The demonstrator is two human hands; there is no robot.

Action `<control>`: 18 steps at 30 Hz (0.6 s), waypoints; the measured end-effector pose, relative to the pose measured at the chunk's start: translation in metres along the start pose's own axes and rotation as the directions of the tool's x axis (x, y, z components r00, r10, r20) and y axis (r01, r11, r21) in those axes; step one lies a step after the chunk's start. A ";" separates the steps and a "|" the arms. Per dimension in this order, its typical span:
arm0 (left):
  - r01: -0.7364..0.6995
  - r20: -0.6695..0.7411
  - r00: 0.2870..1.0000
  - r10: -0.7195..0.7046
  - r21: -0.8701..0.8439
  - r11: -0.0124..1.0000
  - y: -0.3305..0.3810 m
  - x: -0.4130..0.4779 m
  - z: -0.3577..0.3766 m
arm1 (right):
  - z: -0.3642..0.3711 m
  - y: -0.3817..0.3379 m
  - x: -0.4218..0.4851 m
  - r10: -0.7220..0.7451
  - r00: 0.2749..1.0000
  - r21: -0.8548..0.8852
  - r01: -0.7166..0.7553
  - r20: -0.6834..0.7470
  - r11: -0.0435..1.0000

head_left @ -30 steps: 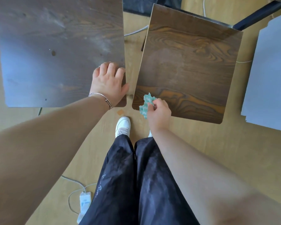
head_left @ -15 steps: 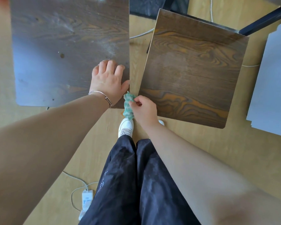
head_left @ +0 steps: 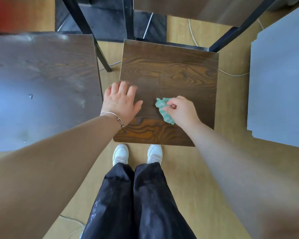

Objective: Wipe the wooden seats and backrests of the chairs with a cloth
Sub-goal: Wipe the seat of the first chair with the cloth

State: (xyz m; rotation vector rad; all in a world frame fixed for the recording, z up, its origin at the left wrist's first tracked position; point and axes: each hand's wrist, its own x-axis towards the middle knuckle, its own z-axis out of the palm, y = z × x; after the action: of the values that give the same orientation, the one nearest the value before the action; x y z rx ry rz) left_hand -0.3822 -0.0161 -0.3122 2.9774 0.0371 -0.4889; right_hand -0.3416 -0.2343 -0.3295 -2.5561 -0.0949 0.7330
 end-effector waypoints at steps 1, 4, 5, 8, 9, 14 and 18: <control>-0.007 0.005 1.000 0.007 0.006 1.000 0.006 0.002 0.001 | 0.000 0.005 0.001 -0.004 1.000 -0.004 0.004 -0.002 1.000; -0.021 0.031 0.999 0.020 0.024 0.999 0.016 0.004 0.009 | 0.004 0.016 0.004 0.001 1.000 -0.008 -0.001 -0.009 1.000; -0.023 0.040 0.999 0.022 0.028 0.999 0.018 0.003 0.012 | 0.006 0.019 0.004 0.005 1.000 -0.001 -0.005 -0.016 1.000; -0.011 0.052 0.999 0.010 0.021 1.000 0.019 0.001 0.018 | 0.014 0.024 0.001 0.004 0.998 0.013 -0.003 -0.058 1.000; -0.004 0.053 0.999 0.003 0.018 1.000 0.020 0.000 0.019 | 0.016 0.025 0.000 -0.006 0.997 0.011 0.007 -0.071 1.000; 0.014 0.058 0.998 -0.016 0.030 0.999 0.025 -0.007 0.023 | 0.023 0.033 -0.009 -0.085 0.989 -0.011 0.085 -0.123 0.996; 0.017 0.055 0.998 -0.019 0.031 0.999 0.029 -0.012 0.025 | 0.020 0.037 -0.020 -0.122 0.975 0.064 0.136 -0.186 0.989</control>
State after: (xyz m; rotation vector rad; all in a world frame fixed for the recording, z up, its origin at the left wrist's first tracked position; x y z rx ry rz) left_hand -0.4001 -0.0479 -0.3287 2.9942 0.0516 -0.5782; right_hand -0.3712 -0.2626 -0.3515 -2.5037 -0.1684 0.4438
